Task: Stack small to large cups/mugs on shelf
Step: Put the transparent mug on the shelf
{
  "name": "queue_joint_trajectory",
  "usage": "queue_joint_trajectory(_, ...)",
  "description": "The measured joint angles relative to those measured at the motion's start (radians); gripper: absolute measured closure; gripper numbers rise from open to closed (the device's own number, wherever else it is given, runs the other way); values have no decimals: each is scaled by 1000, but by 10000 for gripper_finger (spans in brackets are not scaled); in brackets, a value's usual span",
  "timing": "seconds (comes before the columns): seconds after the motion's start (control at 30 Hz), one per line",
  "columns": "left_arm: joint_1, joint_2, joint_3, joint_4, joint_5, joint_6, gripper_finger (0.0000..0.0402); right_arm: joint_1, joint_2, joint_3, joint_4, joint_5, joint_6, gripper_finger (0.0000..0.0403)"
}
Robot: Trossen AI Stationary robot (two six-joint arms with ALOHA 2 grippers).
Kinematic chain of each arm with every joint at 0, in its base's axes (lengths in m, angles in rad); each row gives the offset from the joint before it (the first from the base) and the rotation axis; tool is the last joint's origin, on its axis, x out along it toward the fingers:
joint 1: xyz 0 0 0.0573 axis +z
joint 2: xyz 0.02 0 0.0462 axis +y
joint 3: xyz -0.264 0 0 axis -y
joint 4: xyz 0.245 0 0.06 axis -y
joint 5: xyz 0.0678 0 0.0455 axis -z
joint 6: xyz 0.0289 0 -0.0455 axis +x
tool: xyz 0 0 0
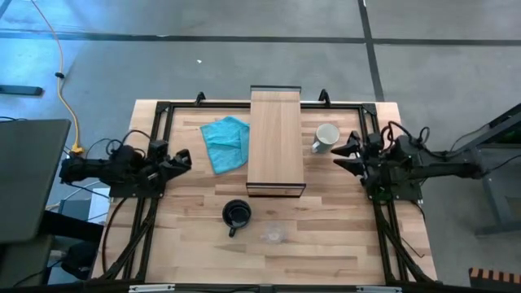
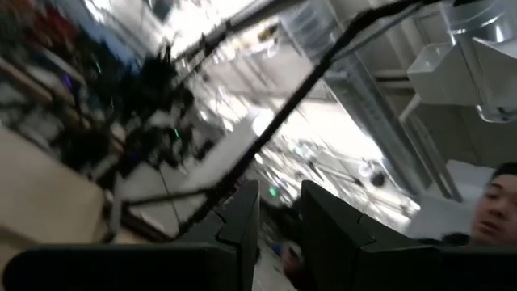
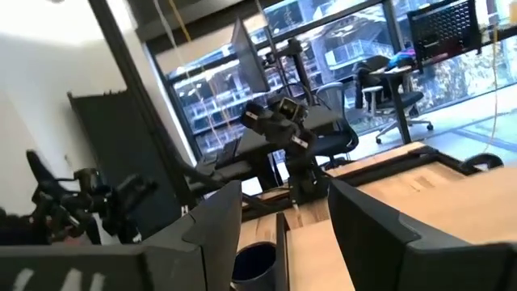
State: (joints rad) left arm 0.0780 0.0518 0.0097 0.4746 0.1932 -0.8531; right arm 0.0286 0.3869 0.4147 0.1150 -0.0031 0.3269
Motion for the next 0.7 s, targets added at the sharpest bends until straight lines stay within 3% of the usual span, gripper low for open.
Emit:
queue_joint_trajectory(0.3, 0, 131, 12, 82, 72, -33, 318, -2, 198, 162, -101, -26, -39, 224)
queue_joint_trajectory(0.53, 0, 328, 157, 74, 157, 48, 319, -2, 291, 240, -199, -24, -41, 224)
queue_joint_trajectory(0.7, 0, 491, 289, 71, 219, 126, 319, 1, 330, 263, -227, -49, 50, 224)
